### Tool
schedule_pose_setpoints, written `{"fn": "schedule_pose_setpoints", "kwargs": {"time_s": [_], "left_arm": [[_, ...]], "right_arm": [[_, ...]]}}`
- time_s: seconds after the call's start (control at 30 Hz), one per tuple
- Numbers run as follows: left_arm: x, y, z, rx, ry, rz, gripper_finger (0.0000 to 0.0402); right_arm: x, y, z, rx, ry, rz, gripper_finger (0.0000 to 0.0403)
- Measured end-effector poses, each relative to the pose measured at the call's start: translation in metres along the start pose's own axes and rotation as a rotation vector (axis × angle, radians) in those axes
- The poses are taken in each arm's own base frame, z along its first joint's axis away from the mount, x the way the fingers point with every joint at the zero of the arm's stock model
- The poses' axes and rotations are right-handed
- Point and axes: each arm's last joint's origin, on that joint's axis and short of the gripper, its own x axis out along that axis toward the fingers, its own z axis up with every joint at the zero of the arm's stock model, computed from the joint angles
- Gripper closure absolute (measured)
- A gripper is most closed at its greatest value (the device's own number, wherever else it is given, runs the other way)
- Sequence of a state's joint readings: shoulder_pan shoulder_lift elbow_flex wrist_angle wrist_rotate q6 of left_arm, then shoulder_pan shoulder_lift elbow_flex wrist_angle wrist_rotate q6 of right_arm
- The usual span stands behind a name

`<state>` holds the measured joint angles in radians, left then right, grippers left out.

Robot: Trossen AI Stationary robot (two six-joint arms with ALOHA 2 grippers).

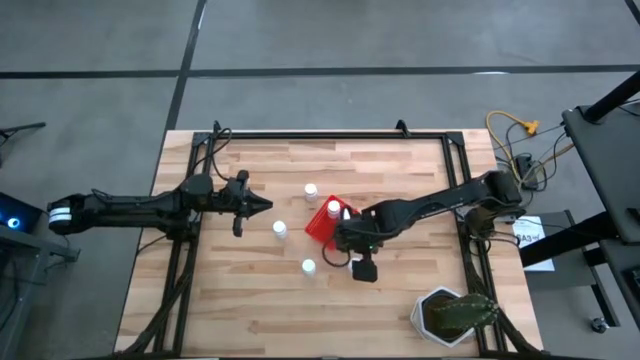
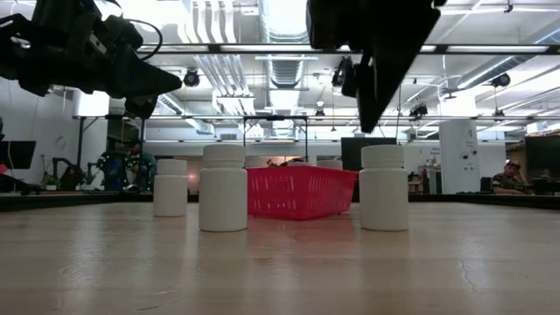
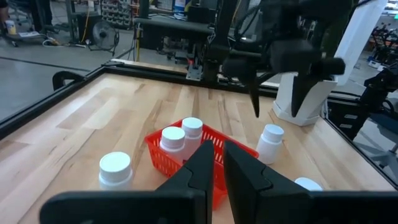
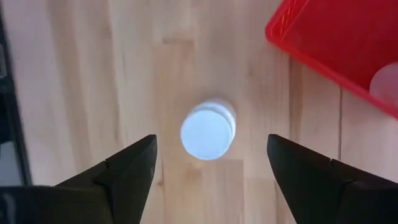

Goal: Pick and place pill bottles into a basket
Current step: Put the white pill bottle into the red basket

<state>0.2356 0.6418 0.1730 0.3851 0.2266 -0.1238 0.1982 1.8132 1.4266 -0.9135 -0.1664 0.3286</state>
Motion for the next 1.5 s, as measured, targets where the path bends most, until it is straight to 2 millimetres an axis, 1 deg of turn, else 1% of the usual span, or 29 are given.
{"fn": "schedule_pose_setpoints", "kwargs": {"time_s": [0.17, 0.27, 0.6, 1.17, 1.5], "left_arm": [[0.000, 0.000, 0.000, 0.000, 0.000, 0.000, 0.0384], [0.000, 0.000, 0.000, 0.000, 0.001, 0.000, 0.0384], [0.002, 0.001, -0.002, -0.004, 0.018, 0.002, 0.0384], [0.003, 0.001, -0.004, -0.007, 0.031, 0.004, 0.0384], [0.003, 0.001, -0.004, -0.007, 0.030, 0.004, 0.0384]], "right_arm": [[0.011, -0.002, 0.000, 0.002, 0.054, -0.015, 0.0110], [0.015, -0.001, 0.001, 0.003, 0.070, 0.010, 0.0110], [0.016, 0.004, 0.001, -0.011, 0.068, 0.039, 0.0110], [0.019, 0.004, 0.002, -0.013, 0.047, 0.029, 0.0110], [0.031, -0.001, -0.003, -0.008, 0.045, 0.027, 0.0111]]}}
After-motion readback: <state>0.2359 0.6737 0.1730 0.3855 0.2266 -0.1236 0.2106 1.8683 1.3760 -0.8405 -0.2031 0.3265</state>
